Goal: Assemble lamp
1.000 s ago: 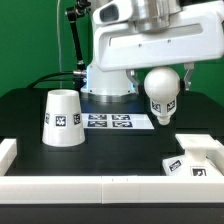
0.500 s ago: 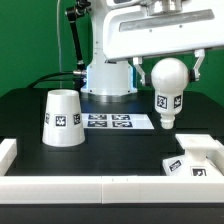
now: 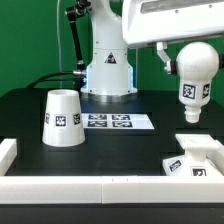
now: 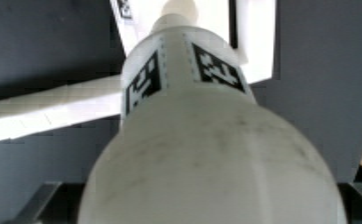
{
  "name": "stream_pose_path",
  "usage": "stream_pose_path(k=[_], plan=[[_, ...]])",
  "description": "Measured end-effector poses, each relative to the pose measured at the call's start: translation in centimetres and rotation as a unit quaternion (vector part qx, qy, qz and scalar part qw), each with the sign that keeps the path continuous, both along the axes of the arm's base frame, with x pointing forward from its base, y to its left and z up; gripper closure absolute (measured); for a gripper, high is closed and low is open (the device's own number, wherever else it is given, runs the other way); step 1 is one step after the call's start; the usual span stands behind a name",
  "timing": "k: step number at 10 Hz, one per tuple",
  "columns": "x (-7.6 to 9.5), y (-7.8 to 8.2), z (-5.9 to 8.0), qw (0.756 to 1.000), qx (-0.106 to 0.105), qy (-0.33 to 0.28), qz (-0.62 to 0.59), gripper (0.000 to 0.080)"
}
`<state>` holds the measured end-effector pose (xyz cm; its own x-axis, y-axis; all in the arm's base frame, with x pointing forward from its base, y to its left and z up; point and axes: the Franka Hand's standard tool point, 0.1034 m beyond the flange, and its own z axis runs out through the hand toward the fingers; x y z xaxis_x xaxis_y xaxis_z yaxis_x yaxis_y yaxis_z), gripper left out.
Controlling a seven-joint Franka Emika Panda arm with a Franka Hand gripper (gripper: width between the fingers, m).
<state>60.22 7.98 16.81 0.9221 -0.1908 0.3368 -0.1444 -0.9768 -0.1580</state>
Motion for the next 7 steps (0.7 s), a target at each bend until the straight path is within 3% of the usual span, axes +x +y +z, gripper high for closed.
stream_pose_path(k=[2, 3, 4, 7], plan=[[-0.3, 0.1, -0.4, 1.000, 0.000, -0.003, -0.001, 0.0220], [-0.8, 0.9, -0.9, 0.999, -0.004, -0.032, 0.002, 0.0220], [-1.3, 1.7, -1.5, 1.000, -0.004, -0.020, 0.010, 0.0220], [-0.5, 1.8, -2.1, 0.998, -0.015, -0.045, 0.030, 0.0220]])
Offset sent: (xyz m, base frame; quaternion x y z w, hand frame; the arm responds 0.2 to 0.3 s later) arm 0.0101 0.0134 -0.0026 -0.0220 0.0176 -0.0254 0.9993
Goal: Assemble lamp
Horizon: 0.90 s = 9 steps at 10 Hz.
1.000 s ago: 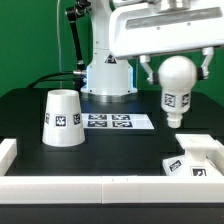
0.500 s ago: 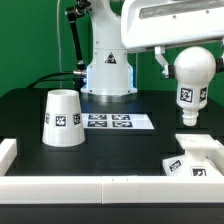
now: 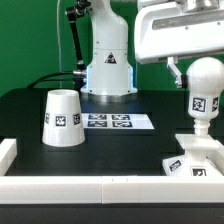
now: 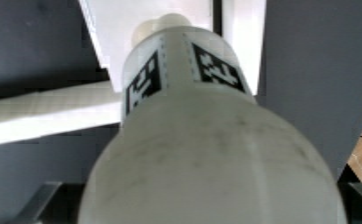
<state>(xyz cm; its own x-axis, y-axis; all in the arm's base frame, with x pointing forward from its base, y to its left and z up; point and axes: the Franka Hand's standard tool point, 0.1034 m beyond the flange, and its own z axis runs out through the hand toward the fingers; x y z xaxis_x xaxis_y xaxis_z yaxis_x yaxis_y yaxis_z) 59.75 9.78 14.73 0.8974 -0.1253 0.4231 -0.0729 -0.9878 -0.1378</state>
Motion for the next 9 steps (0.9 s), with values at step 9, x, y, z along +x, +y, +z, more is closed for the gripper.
stream_pose_path(k=[9], plan=[[-0.6, -0.4, -2.2, 1.000, -0.010, 0.016, 0.011, 0.0220]])
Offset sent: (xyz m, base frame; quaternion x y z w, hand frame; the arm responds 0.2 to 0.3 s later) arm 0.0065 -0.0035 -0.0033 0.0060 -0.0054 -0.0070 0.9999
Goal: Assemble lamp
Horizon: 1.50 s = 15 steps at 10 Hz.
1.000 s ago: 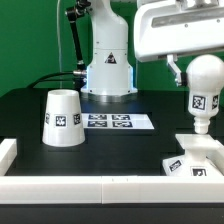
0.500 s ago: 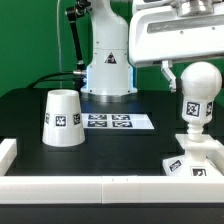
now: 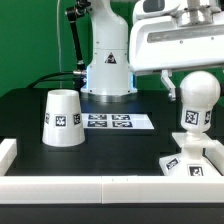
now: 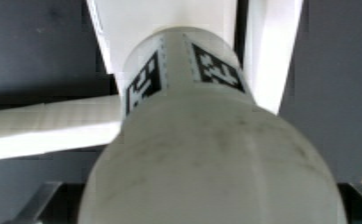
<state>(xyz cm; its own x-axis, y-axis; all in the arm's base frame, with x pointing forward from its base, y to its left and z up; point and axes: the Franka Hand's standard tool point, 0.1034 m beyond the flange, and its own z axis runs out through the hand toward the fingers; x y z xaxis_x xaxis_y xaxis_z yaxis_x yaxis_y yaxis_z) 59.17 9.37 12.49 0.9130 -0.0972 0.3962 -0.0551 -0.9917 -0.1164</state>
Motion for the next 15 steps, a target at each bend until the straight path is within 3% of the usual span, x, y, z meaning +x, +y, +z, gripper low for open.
stream_pose_path(k=[5, 10, 11, 14, 15], plan=[[-0.62, 0.43, -0.29, 0.999, -0.005, -0.042, 0.003, 0.0220], [-0.70, 0.54, -0.29, 0.999, -0.005, -0.045, 0.004, 0.0220], [-0.70, 0.54, -0.30, 0.999, -0.005, -0.045, 0.004, 0.0130], [-0.74, 0.61, -0.20, 0.999, -0.005, -0.043, 0.005, 0.0101], [-0.75, 0.77, 0.62, 0.999, -0.004, -0.042, 0.008, 0.0101]])
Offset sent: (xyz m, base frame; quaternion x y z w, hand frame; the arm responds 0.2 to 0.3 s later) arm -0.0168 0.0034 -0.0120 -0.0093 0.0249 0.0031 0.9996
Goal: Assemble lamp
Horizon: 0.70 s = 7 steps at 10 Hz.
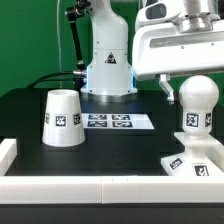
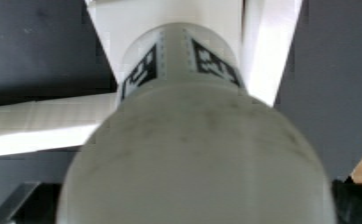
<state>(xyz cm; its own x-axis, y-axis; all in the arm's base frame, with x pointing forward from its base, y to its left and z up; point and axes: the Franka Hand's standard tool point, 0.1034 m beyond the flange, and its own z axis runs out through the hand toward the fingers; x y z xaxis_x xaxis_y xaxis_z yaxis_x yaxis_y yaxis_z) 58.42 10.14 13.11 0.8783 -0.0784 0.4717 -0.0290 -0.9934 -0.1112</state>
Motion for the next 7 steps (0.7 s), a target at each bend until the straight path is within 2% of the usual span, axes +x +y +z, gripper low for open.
stream_pose_path(k=[1, 2, 4, 7], plan=[[0.1, -0.2, 0.8, 1.000, -0.001, -0.005, 0.002, 0.0100], [-0.3, -0.4, 1.0, 1.000, -0.001, 0.014, 0.004, 0.0100], [-0.2, -0.3, 1.0, 1.000, -0.001, 0.011, 0.004, 0.0100], [-0.6, -1.0, 0.0, 0.992, -0.001, 0.123, 0.018, 0.0100]])
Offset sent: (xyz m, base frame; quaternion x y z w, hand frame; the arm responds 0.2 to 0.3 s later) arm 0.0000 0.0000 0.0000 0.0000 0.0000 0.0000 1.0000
